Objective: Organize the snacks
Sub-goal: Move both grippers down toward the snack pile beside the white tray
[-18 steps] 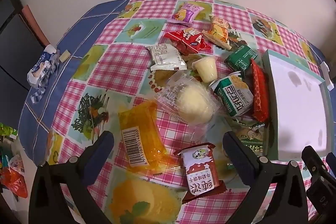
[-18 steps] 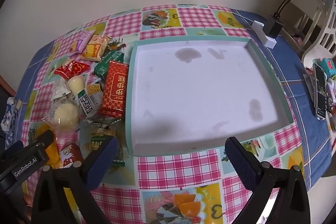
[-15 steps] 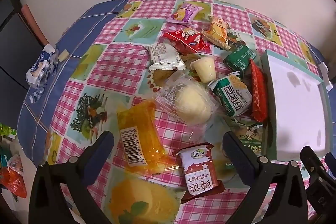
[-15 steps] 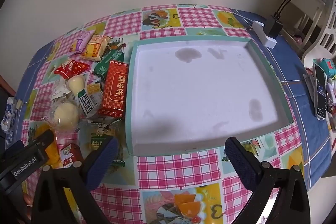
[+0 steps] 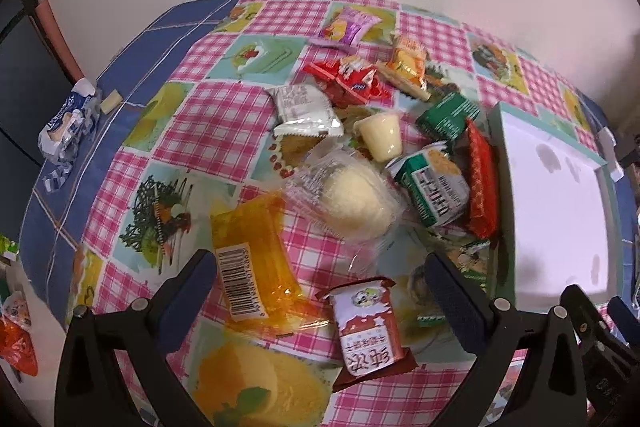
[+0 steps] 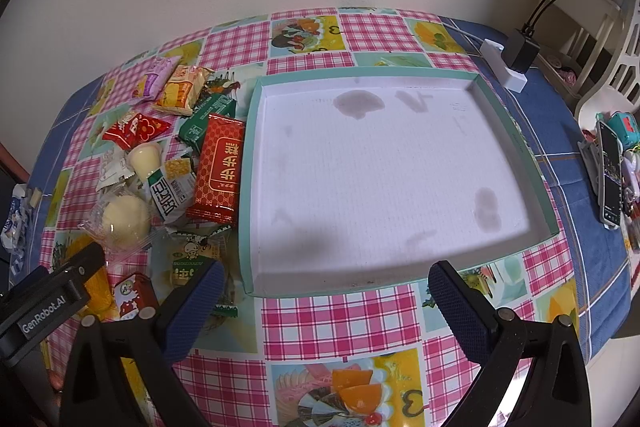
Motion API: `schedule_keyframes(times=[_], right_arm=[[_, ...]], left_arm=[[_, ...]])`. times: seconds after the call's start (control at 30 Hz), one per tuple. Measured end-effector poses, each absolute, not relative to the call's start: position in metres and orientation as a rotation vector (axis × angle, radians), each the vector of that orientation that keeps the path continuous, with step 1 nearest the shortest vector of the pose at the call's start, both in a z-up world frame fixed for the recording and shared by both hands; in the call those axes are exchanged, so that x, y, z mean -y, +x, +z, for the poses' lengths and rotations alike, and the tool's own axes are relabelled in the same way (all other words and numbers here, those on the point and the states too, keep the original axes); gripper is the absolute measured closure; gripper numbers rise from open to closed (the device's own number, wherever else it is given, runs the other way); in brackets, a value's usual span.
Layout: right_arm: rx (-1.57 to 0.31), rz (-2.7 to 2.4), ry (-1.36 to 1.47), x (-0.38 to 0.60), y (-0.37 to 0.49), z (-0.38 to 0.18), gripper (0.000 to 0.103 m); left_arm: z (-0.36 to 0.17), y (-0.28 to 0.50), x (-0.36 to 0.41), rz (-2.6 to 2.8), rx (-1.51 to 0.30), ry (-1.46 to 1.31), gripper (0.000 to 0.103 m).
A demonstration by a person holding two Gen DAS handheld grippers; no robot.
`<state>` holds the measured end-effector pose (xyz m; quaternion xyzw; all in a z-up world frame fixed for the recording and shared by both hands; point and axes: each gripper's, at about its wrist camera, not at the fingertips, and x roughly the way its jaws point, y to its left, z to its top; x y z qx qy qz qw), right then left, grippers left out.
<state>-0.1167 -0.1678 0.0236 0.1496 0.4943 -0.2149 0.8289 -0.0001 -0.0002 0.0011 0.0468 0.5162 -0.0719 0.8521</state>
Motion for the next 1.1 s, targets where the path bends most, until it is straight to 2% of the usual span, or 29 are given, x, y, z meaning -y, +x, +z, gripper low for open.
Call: schedule_keyframes(times=[0.23, 0.4, 0.9, 1.0, 1.07, 1.1], right_arm=[[-1.05, -0.456, 0.317, 0.167, -0.117, 0.023, 0.0], [-1.05, -0.457, 0.317, 0.167, -0.116, 0.024, 0.0], [-1.068, -0.374, 0.343, 0.157, -0.108, 0.016, 0.0], [-1.077, -0.326, 0.371, 0.153, -0.103, 0.012, 0.002], [-1.079, -0.309, 0.375, 0.148, -0.099, 0.009, 0.006], [-1.08, -0.296, 0.383, 0.146, -0.096, 0.008, 0.011]], left_arm=[[0.005, 0.0, -0.001, -0.183, -1.043, 0.063, 0.0], [0.004, 0.001, -0.001, -0.164, -1.07, 0.111, 0.0], [-0.009, 0.004, -0.02, -0.151, -1.202, -0.08, 0.0], [-0.015, 0.003, -0.022, -0.163, -1.222, -0.109, 0.0], [-0.02, 0.003, -0.022, -0.169, -1.24, -0.125, 0.001], [-0.023, 0.003, -0.022, -0.173, -1.255, -0.132, 0.005]])
